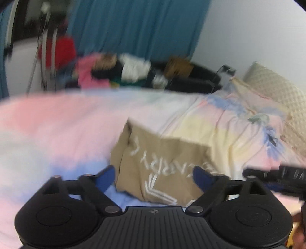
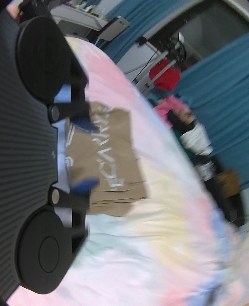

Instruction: Fold clothes

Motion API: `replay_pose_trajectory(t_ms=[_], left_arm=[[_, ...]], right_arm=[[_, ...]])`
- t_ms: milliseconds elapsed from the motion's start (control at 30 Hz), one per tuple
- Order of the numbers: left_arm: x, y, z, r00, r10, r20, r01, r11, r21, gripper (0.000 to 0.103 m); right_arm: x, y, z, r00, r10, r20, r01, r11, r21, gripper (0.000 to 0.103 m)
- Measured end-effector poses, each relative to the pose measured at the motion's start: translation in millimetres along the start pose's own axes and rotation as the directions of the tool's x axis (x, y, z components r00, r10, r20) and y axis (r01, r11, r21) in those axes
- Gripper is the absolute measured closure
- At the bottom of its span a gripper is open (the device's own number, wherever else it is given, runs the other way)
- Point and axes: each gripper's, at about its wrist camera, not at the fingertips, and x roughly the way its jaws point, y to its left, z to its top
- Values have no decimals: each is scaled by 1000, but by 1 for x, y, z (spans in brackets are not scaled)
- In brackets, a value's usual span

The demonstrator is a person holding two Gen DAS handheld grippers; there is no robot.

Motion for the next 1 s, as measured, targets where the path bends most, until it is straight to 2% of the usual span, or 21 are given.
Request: replay_pose_trajectory(t_ms=[33, 167, 200, 233, 467, 533, 667, 1000], left_arm=[[-16, -8, 5, 1000, 9, 30, -10, 1000, 29, 0], [-74, -28, 11, 992, 18, 124, -28, 997, 74, 0], [-88, -31, 12, 990, 19, 143, -31, 997, 76, 0], [-102, -34, 12, 987, 23, 160, -35, 997, 72, 0], [-181, -40, -12, 961, 69, 267, -84, 996, 43, 0], [-198, -41, -23, 956, 82, 281, -97, 994, 41, 0], [-212, -42, -47, 951, 84, 297, -100, 994, 39, 0], [-203, -43, -86, 945, 99, 312, -134, 987, 93, 0]], right_arm=[[-14, 4, 3, 999, 9, 34, -8, 1000, -28, 8], [-69, 25, 8, 990, 5, 141, 16, 989, -148, 9], [-83, 31, 6, 985, 2, 172, 28, 985, -172, 8], [-94, 36, 5, 980, 5, 201, 35, 980, -196, 0], [-150, 58, -27, 938, 80, 338, 24, 955, -295, 0], [-153, 57, -40, 936, 81, 343, 26, 955, -297, 0], [-152, 57, -60, 937, 80, 341, 29, 953, -302, 0], [-124, 55, -105, 918, 15, 396, 134, 928, -347, 0]])
